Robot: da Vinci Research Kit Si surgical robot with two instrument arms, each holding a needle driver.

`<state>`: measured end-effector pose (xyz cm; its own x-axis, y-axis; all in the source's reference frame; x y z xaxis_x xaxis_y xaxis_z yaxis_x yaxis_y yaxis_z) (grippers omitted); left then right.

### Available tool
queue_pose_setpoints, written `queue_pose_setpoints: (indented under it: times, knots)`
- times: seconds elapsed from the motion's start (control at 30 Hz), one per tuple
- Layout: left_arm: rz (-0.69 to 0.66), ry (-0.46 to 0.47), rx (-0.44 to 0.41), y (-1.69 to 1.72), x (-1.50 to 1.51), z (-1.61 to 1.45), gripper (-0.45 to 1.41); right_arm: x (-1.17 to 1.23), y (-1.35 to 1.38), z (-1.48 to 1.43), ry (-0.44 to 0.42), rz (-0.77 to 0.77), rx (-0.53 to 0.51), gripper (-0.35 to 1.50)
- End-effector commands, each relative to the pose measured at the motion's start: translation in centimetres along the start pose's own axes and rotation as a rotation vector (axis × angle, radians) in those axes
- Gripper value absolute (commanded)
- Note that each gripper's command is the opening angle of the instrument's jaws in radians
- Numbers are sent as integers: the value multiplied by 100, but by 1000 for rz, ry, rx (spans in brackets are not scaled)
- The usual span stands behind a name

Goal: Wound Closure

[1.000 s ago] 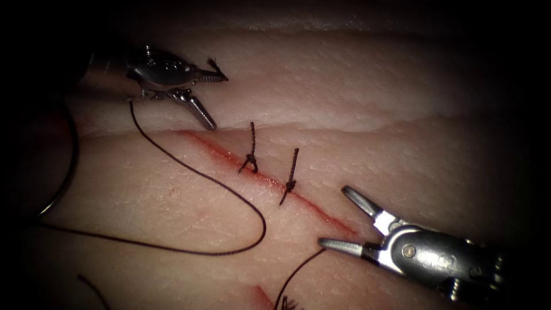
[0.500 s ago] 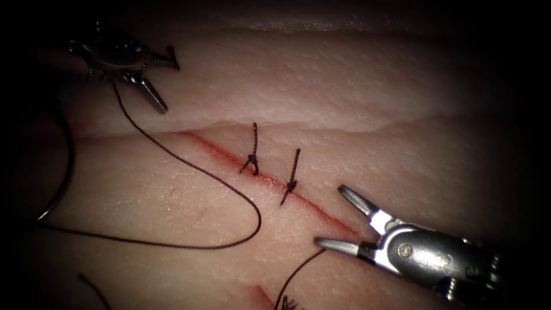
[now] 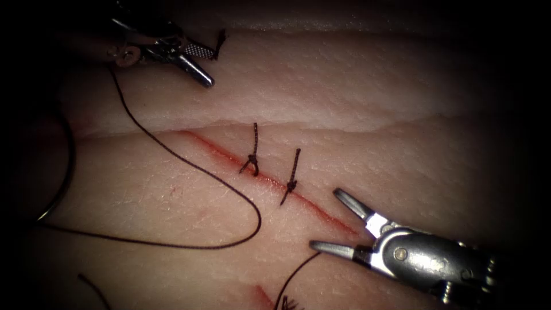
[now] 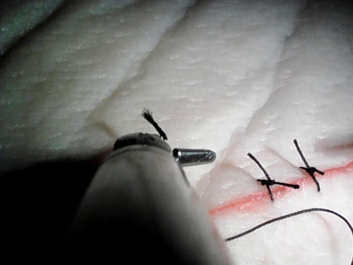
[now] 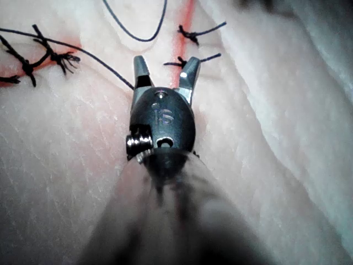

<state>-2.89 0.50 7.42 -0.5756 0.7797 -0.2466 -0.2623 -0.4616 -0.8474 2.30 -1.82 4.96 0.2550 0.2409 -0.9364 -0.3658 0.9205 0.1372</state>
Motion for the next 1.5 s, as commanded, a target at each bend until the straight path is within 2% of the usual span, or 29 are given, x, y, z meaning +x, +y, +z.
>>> queue_pose_setpoints:
  times: [0.03,0.23,0.27,0.3,0.33,0.53,0.63,0.77,0.9,1.0,1.1,1.13,1.17,1.2,1.23,1.33,1.5]
  knots:
    - [6,-43,13,-4,0,12,82,0,0,12,3,0,-1,133]
    - [11,-253,76,-14,-23,37,84,1,-3,18,5,0,-2,133]
    - [11,-253,76,-14,-23,37,84,1,-3,18,5,0,-2,133]
    - [8,-340,110,-23,-32,48,84,1,-5,19,7,-1,-1,133]
    - [5,-381,114,-29,-37,53,84,0,-6,18,8,-2,0,133]
    - [32,-402,134,-51,-39,48,84,-2,-10,17,8,-1,4,133]
    - [87,-405,194,-59,-35,30,84,-2,-10,16,8,-1,4,133]
    - [100,-414,168,-59,-32,6,84,-1,-10,16,8,0,4,133]
    - [112,-411,179,-58,-31,0,76,-1,-11,17,8,0,4,133]
    - [337,-441,183,-51,-38,6,76,0,-11,15,9,1,6,133]
    - [541,-571,162,-37,-55,14,67,1,-9,14,9,2,8,133]
    - [567,-618,153,-31,-61,15,66,1,-9,14,8,2,8,133]
    - [567,-618,153,-31,-61,15,66,1,-9,14,8,2,8,133]
    - [570,-669,150,-26,-67,17,64,1,-8,14,8,3,8,133]
    - [603,-761,151,-15,-79,18,61,2,-8,14,8,3,7,133]
    - [663,-930,235,5,-99,16,52,2,-9,14,8,3,8,133]
    - [700,-937,274,16,-99,6,52,1,-8,15,9,3,9,133]
